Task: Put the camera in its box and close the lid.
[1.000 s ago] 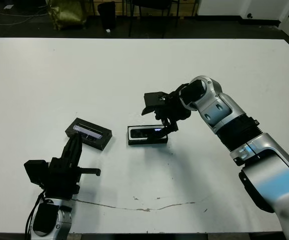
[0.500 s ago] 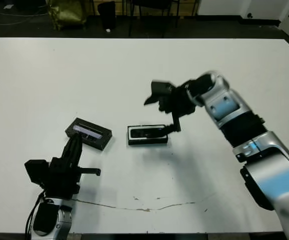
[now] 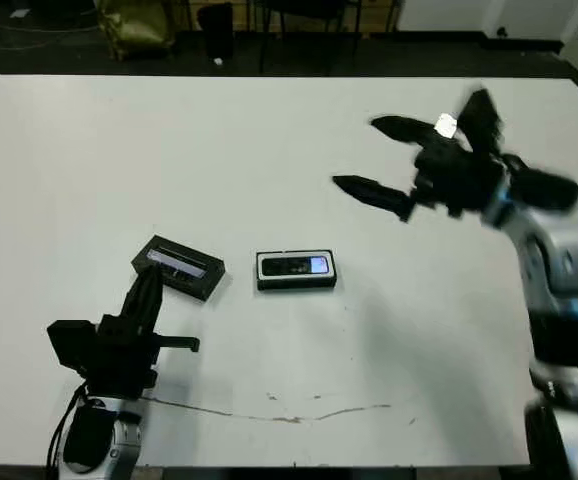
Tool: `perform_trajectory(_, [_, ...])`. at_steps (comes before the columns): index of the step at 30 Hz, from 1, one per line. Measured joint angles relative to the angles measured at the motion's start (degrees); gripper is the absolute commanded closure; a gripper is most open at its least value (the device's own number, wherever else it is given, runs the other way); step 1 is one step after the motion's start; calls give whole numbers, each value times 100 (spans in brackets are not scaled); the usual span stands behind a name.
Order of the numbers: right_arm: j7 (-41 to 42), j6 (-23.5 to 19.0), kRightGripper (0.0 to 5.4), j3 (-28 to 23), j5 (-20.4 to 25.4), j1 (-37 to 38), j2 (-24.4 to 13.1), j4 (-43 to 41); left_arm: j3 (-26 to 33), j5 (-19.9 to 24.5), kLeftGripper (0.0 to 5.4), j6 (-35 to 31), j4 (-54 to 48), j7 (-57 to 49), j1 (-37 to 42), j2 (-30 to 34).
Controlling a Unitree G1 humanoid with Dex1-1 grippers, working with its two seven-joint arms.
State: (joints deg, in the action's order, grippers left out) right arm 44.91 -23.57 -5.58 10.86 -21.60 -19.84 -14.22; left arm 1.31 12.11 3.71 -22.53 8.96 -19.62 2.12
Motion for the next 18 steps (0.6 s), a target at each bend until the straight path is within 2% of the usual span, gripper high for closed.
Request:
perform_trajectory(4, [-663, 349, 289, -270, 124, 1286, 225, -629, 271, 21, 540, -232, -225, 244, 277, 507])
perform_trajectory(8, [-1109, 776, 376, -338, 233, 2355, 492, -1068, 583, 143, 540, -763, -556, 482, 831, 1120])
perform_trajectory(12, [-1566, 1584, 468, -314, 181, 3008, 823, -1171, 755, 107, 540, -1418, -719, 654, 1664, 1790])
perform_trajectory(15, [-1944, 1898, 537, -230, 104, 3362, 1029, -1266, 749, -19, 540, -1999, -725, 800, 2382, 2278])
perform_trajectory(18, [-2216, 2093, 539, -163, 56, 3592, 1141, -1264, 495, -224, 540, -2336, -516, 1105, 3139, 2683])
